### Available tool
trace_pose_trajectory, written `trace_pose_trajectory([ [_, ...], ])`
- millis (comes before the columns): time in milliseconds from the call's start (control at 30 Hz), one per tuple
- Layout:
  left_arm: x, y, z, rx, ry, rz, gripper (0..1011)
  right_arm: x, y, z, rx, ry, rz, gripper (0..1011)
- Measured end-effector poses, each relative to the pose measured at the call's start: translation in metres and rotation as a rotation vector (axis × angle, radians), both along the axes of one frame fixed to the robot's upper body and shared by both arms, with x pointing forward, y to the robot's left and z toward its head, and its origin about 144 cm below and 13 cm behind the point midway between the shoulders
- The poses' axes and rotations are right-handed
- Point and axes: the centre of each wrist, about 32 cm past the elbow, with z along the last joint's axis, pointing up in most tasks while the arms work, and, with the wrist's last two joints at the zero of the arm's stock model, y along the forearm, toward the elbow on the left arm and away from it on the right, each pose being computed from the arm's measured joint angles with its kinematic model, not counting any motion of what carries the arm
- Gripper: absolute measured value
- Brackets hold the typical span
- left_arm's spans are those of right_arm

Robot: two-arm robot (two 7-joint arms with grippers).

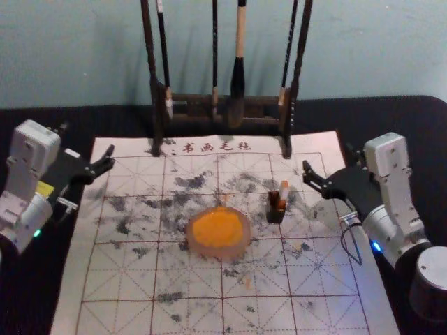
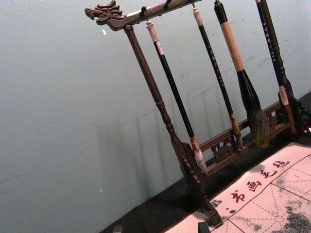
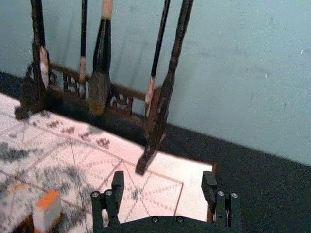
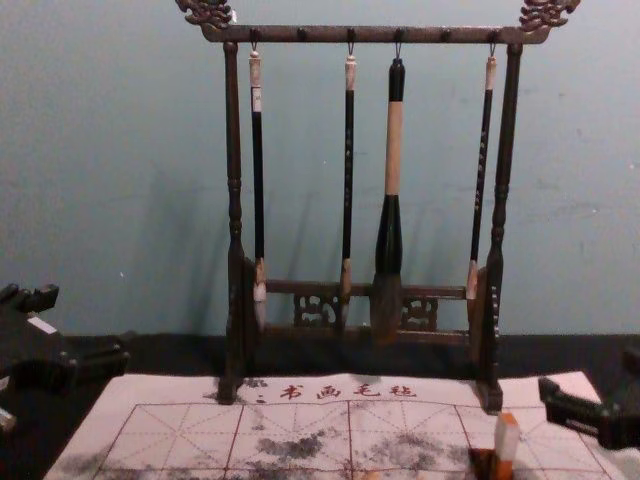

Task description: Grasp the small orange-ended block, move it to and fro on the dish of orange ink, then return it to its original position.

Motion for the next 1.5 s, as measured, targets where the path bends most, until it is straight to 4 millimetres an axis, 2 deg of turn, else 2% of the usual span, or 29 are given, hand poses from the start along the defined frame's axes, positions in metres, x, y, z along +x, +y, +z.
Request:
trace_pose_trajectory([
  [100,0.0,0.0,0.0,0.0,0.0,0.0,1001,0.0013,-0.0008,-0.0069,-0.007,0.021,-0.003,1003],
  [1500,0.0,0.0,0.0,0.0,0.0,0.0,1001,0.0008,-0.0007,-0.0029,-0.008,0.004,-0.004,1003],
])
